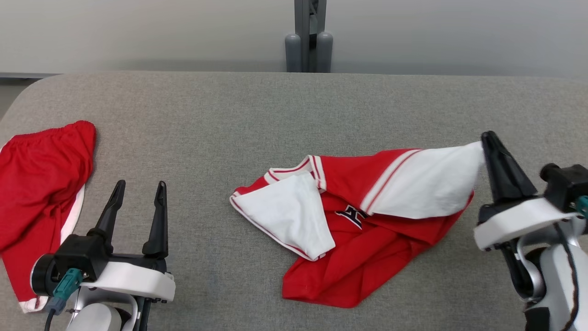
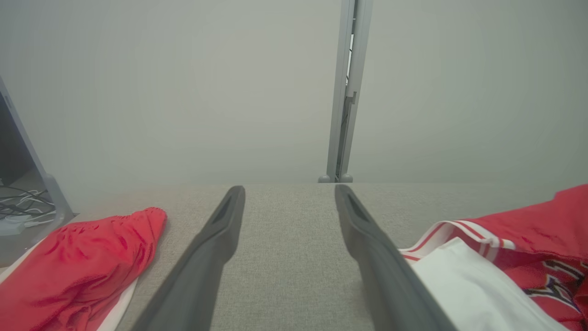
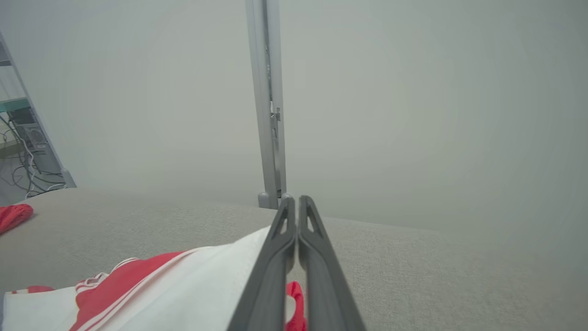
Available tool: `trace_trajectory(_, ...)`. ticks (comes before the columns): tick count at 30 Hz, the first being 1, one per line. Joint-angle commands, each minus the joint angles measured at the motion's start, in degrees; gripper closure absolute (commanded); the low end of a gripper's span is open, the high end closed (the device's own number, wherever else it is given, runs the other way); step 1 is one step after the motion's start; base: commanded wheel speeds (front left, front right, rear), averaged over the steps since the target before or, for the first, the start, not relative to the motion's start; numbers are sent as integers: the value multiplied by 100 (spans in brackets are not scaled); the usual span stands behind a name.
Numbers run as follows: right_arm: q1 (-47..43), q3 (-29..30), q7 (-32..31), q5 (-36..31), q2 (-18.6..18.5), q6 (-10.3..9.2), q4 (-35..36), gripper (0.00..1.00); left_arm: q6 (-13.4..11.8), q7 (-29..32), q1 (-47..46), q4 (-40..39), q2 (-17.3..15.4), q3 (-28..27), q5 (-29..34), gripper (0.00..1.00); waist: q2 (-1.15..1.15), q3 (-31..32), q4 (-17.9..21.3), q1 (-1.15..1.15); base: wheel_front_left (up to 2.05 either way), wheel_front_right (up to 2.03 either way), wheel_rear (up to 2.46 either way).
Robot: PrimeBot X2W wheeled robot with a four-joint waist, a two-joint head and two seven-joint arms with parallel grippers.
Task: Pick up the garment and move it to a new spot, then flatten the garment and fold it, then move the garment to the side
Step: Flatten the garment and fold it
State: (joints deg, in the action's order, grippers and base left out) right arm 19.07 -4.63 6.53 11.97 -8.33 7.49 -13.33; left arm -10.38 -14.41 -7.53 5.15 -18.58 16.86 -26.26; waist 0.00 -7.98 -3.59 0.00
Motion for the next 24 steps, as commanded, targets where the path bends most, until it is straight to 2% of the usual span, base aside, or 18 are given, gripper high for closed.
trace_trajectory(1, -100, 99, -13, -50, 1, 1, 19, 100, 17, -36, -96, 18, -2, -9, 35, 0, 0, -6, 8, 0, 0, 0, 0)
trace_trajectory(8, -573, 1299, -42, -8, 146, 1, -314, 100, 50, -36, -137, 61, -3, 4, 32, 0, 0, -53, 67, 0, 0, 0, 0)
trace_trajectory(12, -730, 1679, -17, 96, 220, 0, -702, 100, 60, -42, -137, 92, -19, 7, 31, 0, 0, -62, 103, 0, 0, 0, 0)
trace_trajectory(14, -765, 1681, -57, 146, 264, 1, -936, 100, 57, -43, -138, 113, -27, 9, 28, 0, 0, -52, 127, 0, 0, 0, 0)
trace_trajectory(15, -754, 1671, -24, 209, 284, 1, -1010, 94, 57, -43, -135, 124, -33, 9, 24, 0, 0, -43, 135, 0, 0, 0, 0)
trace_trajectory(16, -752, 1661, 34, 213, 282, 1, -1077, 9, 58, -43, -133, 139, -38, 12, 17, 0, 0, -30, 142, 0, 0, 0, 0)
trace_trajectory(17, -751, 1683, 86, 251, 295, 1, -1116, 0, 58, -38, -135, 148, -44, 12, 11, 0, 0, -20, 150, 0, 0, 0, 0)
trace_trajectory(24, -802, 2183, 474, 80, 305, 1, -923, 0, -16, -26, -69, 138, -101, 4, 16, 0, 0, 123, 187, 0, 0, 0, 0)
